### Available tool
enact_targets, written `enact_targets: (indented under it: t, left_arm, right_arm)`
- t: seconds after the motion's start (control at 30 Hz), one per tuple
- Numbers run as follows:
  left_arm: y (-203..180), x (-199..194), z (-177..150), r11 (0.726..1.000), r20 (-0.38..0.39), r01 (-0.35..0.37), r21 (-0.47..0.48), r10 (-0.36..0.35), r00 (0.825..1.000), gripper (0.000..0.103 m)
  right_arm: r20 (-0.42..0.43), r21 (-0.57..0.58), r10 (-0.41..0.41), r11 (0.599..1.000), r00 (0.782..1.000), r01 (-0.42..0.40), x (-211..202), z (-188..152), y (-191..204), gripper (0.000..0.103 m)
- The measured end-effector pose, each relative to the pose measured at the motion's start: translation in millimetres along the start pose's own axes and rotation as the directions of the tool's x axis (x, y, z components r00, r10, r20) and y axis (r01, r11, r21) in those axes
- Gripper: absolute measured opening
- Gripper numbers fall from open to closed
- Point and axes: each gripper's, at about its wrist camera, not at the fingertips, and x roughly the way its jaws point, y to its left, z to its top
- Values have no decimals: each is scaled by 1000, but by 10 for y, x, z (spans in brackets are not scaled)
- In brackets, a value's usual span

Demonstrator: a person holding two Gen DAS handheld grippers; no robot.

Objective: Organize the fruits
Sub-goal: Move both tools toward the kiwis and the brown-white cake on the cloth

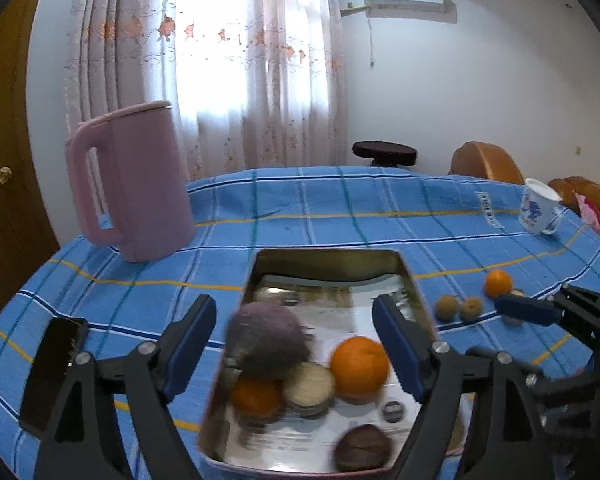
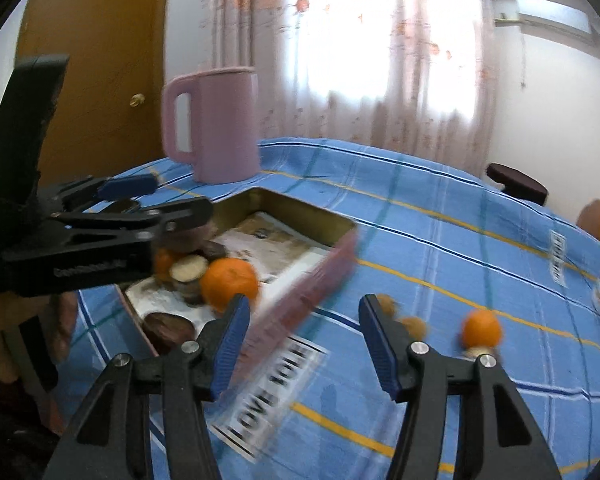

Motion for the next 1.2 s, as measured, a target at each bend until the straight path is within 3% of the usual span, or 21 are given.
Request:
enact_targets:
  t: [0.1,0.27,0.43,0.67,0.87,1.03,1.13,1.2]
  left_arm:
    - [-142,-51,-15,1000,18,22,12,-23,1000,94]
    - [-385,-76,-29,997,23,75,19,-75,997,95]
    - [-634,-73,-48,991,8,125,41,-126,992,95]
    - [-801,-49,-62,988,-2,132,82,-132,991,95]
    - [-524,-30,3,997,16,76,33,-76,997,95]
    - [-309,-57,33,999,34,48,-5,-47,998,98]
    - [-245,-67,27,999,35,49,-17,-49,998,99]
    - [-232,-64,20,998,35,52,-19,-52,998,99]
  right_arm:
    - [4,40,-63,997,998,62,-183,-120,-294,58]
    - [-18,127,-190,973,982,191,-436,-298,-841,58]
    - [-47,158,-215,963,975,220,-440,-323,-1069,58]
    - [-88,123,-161,978,983,171,-198,-217,-980,58]
    - [-86,47,-86,995,993,90,89,89,-686,58]
    - [-173,-69,-104,993,979,93,556,169,-416,42]
    - [-223,-104,-105,991,969,84,771,150,-350,40]
    - [-249,-131,-125,987,960,94,846,152,-321,30]
